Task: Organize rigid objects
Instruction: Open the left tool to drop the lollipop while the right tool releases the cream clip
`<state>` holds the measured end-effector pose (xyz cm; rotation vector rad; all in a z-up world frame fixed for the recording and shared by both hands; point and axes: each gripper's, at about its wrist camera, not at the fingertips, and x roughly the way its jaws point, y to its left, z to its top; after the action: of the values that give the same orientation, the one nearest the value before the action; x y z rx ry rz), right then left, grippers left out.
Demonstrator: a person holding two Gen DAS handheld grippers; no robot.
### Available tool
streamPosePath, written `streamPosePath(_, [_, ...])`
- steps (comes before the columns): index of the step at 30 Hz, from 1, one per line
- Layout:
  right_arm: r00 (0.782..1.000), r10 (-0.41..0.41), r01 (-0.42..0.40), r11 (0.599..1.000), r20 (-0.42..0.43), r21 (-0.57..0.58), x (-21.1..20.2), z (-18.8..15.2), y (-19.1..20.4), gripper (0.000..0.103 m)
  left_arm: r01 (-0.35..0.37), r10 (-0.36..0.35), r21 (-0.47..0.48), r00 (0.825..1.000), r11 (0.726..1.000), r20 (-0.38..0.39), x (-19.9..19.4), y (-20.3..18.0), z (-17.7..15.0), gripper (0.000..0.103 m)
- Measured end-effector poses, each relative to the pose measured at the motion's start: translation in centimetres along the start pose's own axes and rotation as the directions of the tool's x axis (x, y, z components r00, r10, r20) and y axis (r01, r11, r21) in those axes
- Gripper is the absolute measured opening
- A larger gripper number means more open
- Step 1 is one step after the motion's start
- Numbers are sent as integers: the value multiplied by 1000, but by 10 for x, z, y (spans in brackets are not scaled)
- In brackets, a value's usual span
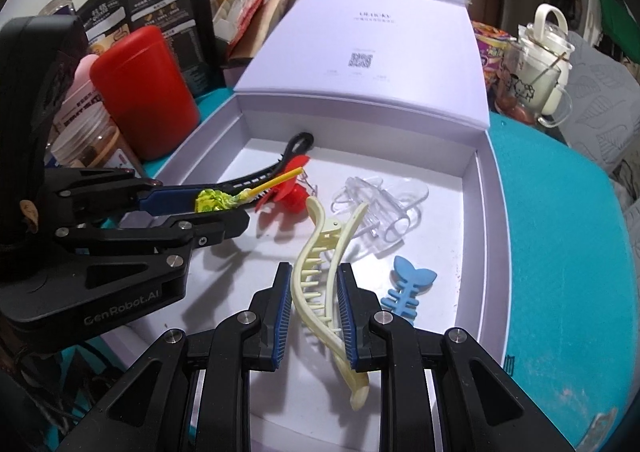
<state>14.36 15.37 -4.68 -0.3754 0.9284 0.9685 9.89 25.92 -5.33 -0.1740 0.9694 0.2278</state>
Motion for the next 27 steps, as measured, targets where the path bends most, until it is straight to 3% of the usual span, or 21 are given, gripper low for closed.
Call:
streamPosePath(11, [1000,-25,25,1000,-17,9,6,-1,0,22,-24,25,11,999,1000,-37,8,-3,10,26])
streamPosePath(21, [999,-41,41,999,15,21,-7,0,2,23,-23,21,-62,999,998,-34,4,4,7,26])
streamPosePath(26, [998,-51,50,999,30,21,-16,-4,3,25,-81,79,-90,996,993,-29,-2,7,7,26])
streamPosePath(27, [998,-51,50,998,33,22,-19,-5,3,30,-83,81,-93,996,992,-32,-2,7,7,26])
